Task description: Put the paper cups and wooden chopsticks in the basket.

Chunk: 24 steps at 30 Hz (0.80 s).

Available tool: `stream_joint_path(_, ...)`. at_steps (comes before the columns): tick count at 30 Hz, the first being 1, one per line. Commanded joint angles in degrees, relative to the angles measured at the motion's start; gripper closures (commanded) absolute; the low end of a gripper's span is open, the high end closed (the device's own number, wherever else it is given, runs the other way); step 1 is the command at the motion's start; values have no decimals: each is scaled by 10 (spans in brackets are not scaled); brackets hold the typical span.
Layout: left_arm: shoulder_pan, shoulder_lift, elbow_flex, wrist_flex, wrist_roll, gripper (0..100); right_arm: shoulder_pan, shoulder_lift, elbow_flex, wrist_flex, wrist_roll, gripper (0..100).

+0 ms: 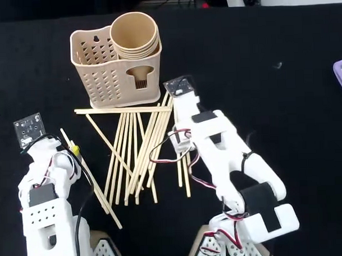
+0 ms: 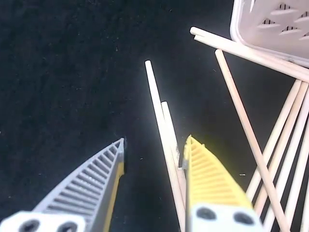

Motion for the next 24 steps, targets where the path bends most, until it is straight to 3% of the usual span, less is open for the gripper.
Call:
stream_joint_path(1,-2,-10,-5,-11,6,798,11,0,-14,3,5,824)
stream_joint_path(18,-2,-10,-5,-10,6,798,10,138,-138,72,5,828)
stream_joint_path(22,-2,-10,-5,-10,6,798,12,128,-132,69,6,974)
stream_joint_path(24,-3,-10,-4,-10,6,798,14,116,-124,69,6,975)
